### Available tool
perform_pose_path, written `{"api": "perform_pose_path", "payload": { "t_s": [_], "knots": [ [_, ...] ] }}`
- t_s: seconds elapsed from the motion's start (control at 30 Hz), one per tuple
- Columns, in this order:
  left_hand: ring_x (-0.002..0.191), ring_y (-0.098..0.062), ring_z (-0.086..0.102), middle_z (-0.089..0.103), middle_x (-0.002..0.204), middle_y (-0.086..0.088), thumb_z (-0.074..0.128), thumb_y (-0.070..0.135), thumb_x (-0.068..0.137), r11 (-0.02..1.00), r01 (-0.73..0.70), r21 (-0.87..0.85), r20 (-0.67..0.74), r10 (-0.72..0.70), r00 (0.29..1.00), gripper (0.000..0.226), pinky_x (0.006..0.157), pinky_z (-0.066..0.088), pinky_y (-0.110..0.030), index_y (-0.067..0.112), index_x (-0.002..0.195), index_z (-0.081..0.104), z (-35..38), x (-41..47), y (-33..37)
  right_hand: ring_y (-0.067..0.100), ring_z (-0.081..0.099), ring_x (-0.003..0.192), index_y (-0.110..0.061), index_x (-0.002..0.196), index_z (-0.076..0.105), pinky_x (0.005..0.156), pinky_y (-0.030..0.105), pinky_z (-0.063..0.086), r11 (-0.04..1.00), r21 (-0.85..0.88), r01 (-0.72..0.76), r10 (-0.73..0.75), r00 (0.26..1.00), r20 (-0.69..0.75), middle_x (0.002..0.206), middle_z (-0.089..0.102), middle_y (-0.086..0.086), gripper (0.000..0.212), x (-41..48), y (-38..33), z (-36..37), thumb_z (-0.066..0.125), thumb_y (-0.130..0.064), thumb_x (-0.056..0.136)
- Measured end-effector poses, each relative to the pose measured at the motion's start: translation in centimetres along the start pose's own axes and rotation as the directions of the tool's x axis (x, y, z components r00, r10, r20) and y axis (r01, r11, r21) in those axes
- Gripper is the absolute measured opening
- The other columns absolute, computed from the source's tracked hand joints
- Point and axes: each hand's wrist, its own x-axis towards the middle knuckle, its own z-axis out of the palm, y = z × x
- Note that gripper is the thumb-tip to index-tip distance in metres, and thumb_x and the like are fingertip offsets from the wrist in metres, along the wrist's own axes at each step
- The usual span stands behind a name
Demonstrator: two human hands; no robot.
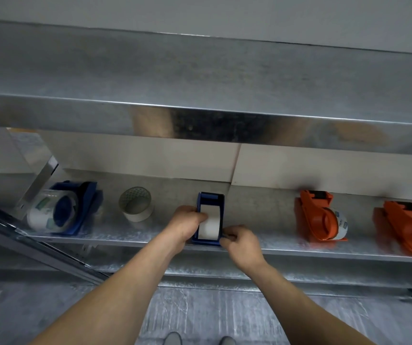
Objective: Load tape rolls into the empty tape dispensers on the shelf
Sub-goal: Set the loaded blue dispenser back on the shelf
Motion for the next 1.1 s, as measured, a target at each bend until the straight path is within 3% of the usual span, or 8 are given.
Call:
{"api": "perform_pose_path", "payload": {
  "t_s": [0.23, 0.4, 0.53, 0.67, 0.8, 0.9, 1.0, 1.1],
  "knots": [
    [0.070, -0.023, 0.063, 0.067, 0.080, -0.011, 0.064, 0.013, 0.090, 0.995, 0.010, -0.098, 0.002, -0.010, 1.000, 0.009, 0.053, 0.049, -0.025, 0.008, 0.082, 0.065, -0.2, -0.6, 2.9, 0.025, 0.063, 0.094, -0.026, 0.111, 0.060, 0.073, 0.030, 0.050, 0.954, -0.300, -0.006, -0.014, 0.998, -0.064, 0.113, 0.057, 0.001, 0.035, 1.3, 0.5, 0.8, 0.073, -0.033, 0.079],
    [0.069, -0.028, 0.065, 0.067, 0.074, -0.013, 0.068, 0.023, 0.088, 0.941, 0.047, -0.336, 0.003, -0.049, 0.999, 0.020, 0.064, 0.056, -0.038, 0.005, 0.080, 0.065, -1.5, -0.1, 8.7, 0.026, 0.061, 0.098, -0.024, 0.115, 0.053, 0.075, 0.034, 0.053, 0.919, -0.395, -0.004, -0.021, 0.998, -0.059, 0.118, 0.052, 0.001, 0.041, 1.8, 0.4, 1.2, 0.072, -0.033, 0.080],
    [0.075, -0.029, 0.066, 0.068, 0.083, -0.016, 0.070, 0.024, 0.085, 0.955, 0.100, -0.281, 0.029, -0.095, 0.995, 0.023, 0.069, 0.058, -0.041, 0.002, 0.085, 0.066, -1.1, 0.0, 8.1, 0.026, 0.061, 0.098, -0.022, 0.117, 0.052, 0.077, 0.034, 0.054, 0.921, -0.391, 0.000, -0.022, 0.998, -0.051, 0.119, 0.051, 0.002, 0.042, 1.9, 0.6, 1.1, 0.070, -0.033, 0.081],
    [0.098, -0.034, 0.067, 0.072, 0.105, -0.012, 0.072, 0.053, 0.057, 0.973, 0.101, -0.207, 0.000, -0.103, 0.995, 0.064, 0.093, 0.053, -0.053, 0.010, 0.105, 0.068, -0.5, 1.5, 5.1, 0.023, 0.059, 0.094, -0.022, 0.118, 0.054, 0.078, 0.032, 0.053, 0.942, -0.335, -0.006, -0.005, 0.999, -0.033, 0.117, 0.052, 0.001, 0.043, 2.2, 0.7, 0.7, 0.070, -0.035, 0.080],
    [0.098, -0.039, 0.068, 0.072, 0.101, -0.017, 0.066, 0.057, 0.062, 0.978, 0.085, -0.191, -0.028, -0.092, 0.995, 0.062, 0.094, 0.052, -0.055, 0.005, 0.097, 0.068, -0.6, 1.2, 5.0, 0.022, 0.059, 0.094, -0.022, 0.119, 0.056, 0.079, 0.030, 0.052, 0.951, -0.309, -0.008, 0.006, 1.000, -0.007, 0.117, 0.054, 0.001, 0.044, 2.5, 0.6, 0.5, 0.069, -0.035, 0.079],
    [0.089, -0.036, 0.068, 0.067, 0.089, -0.016, 0.062, 0.061, 0.068, 0.984, 0.055, -0.171, -0.052, -0.065, 0.997, 0.063, 0.090, 0.053, -0.051, 0.004, 0.093, 0.064, -0.7, 0.2, 6.0, 0.025, 0.064, 0.103, -0.021, 0.119, 0.059, 0.083, 0.032, 0.054, 0.980, -0.195, -0.027, 0.024, 1.000, -0.015, 0.117, 0.064, 0.001, 0.041, 2.7, 0.3, 0.2, 0.065, -0.027, 0.079],
    [0.089, -0.033, 0.067, 0.067, 0.095, -0.021, 0.057, 0.051, 0.088, 0.985, 0.033, -0.170, -0.070, -0.046, 0.996, 0.049, 0.079, 0.053, -0.041, 0.004, 0.098, 0.063, -0.6, -0.2, 6.7, 0.027, 0.065, 0.094, -0.023, 0.093, 0.064, 0.081, 0.039, 0.056, 0.987, 0.159, 0.031, -0.007, 0.989, -0.148, 0.095, 0.070, -0.001, 0.011, 2.2, -1.2, -0.5, 0.056, -0.020, 0.085],
    [0.088, -0.033, 0.066, 0.070, 0.101, -0.023, 0.051, 0.043, 0.095, 0.990, 0.037, -0.137, -0.075, -0.047, 0.996, 0.039, 0.074, 0.051, -0.037, 0.006, 0.099, 0.064, -0.6, 0.0, 6.6, 0.032, 0.062, 0.081, -0.019, 0.076, 0.064, 0.067, 0.037, 0.046, 0.897, 0.428, 0.116, -0.025, 0.977, -0.213, 0.076, 0.066, 0.005, 0.024, 1.8, -3.7, -1.0, 0.057, -0.042, 0.079]
  ]
}}
